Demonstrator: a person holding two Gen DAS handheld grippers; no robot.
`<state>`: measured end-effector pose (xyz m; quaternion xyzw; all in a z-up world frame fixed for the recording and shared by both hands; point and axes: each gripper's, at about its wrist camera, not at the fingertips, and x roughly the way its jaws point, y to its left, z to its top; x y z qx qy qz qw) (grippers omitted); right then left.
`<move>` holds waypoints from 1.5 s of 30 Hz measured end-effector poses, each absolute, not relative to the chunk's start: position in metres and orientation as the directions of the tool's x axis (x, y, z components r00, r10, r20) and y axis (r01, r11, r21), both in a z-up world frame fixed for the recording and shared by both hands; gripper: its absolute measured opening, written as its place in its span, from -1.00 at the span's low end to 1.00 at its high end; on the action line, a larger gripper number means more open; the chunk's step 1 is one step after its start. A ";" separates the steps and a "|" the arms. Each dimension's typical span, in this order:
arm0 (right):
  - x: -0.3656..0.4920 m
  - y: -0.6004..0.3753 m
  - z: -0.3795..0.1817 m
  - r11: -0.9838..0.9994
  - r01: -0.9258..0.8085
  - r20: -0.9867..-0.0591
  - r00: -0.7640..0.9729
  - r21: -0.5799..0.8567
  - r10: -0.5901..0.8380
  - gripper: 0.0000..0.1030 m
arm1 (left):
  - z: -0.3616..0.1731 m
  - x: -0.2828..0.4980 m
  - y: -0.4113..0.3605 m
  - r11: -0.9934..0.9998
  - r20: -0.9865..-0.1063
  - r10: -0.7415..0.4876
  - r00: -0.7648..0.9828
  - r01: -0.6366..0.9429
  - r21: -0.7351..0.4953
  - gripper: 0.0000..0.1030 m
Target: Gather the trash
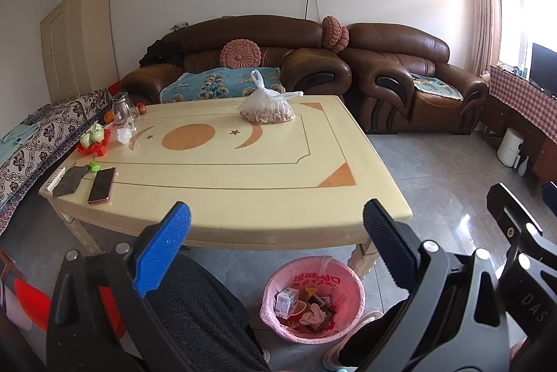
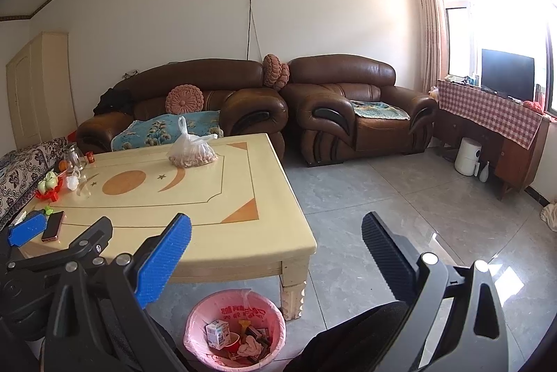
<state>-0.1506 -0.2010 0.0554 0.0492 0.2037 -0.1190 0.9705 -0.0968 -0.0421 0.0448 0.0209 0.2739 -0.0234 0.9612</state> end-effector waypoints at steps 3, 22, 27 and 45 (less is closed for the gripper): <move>-0.151 -0.202 0.056 0.966 0.256 -0.401 0.890 0.048 -0.216 0.86 | 0.045 -0.096 -0.041 0.998 -0.529 -0.028 0.848 0.052 0.031 0.88; -0.147 -0.194 0.052 0.967 0.255 -0.417 0.881 0.022 -0.223 0.86 | 0.045 -0.096 -0.042 0.998 -0.528 -0.022 0.849 0.052 0.043 0.88; -0.146 -0.194 0.052 0.967 0.255 -0.417 0.881 0.022 -0.223 0.86 | 0.045 -0.095 -0.041 0.998 -0.529 -0.022 0.848 0.054 0.045 0.88; -0.145 -0.195 0.048 0.966 0.256 -0.426 0.877 0.019 -0.224 0.86 | 0.045 -0.095 -0.038 0.998 -0.525 -0.020 0.851 0.045 0.036 0.88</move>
